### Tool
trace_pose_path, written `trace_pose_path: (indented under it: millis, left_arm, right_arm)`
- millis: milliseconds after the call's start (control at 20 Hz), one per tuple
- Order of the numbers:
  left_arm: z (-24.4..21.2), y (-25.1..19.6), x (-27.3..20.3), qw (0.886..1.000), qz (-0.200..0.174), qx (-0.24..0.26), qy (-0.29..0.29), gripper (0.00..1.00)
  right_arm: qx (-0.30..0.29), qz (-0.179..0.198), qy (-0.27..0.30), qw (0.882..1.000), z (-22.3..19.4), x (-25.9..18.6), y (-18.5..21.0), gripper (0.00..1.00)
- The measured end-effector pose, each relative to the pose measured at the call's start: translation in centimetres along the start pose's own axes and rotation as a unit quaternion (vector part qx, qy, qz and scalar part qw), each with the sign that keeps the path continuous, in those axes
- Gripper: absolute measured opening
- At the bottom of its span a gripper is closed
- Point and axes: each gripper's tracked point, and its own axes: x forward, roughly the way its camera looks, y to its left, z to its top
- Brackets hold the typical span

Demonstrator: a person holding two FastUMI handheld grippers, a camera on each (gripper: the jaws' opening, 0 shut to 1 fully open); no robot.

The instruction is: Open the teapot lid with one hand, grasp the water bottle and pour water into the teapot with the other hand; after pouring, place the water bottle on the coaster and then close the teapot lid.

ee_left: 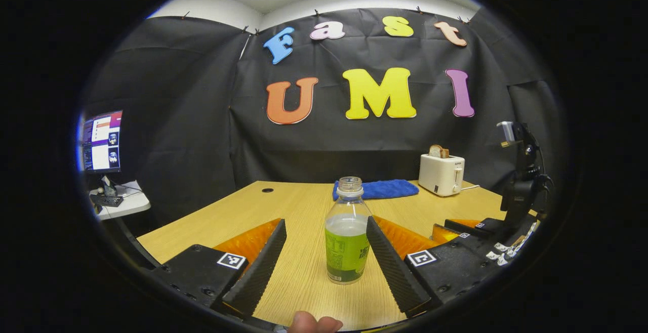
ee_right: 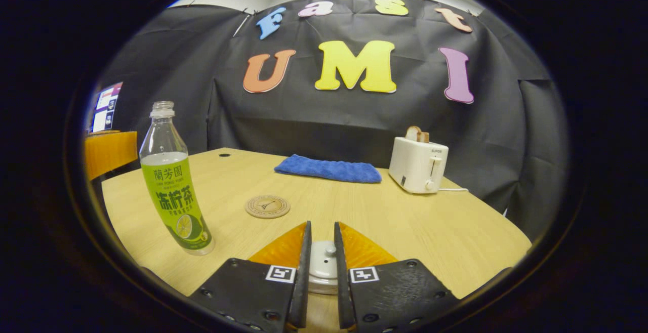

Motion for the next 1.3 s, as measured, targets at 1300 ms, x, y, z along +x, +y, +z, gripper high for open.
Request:
trace_pose_path:
  millis: [1300]
  left_arm:
    - [-8.3,-2.9,4.3,0.994,-0.055,-0.034,0.089,1.00]
  right_arm:
    - [0.017,0.029,-0.055,0.998,5.9,-4.5,-2.2,0.00]
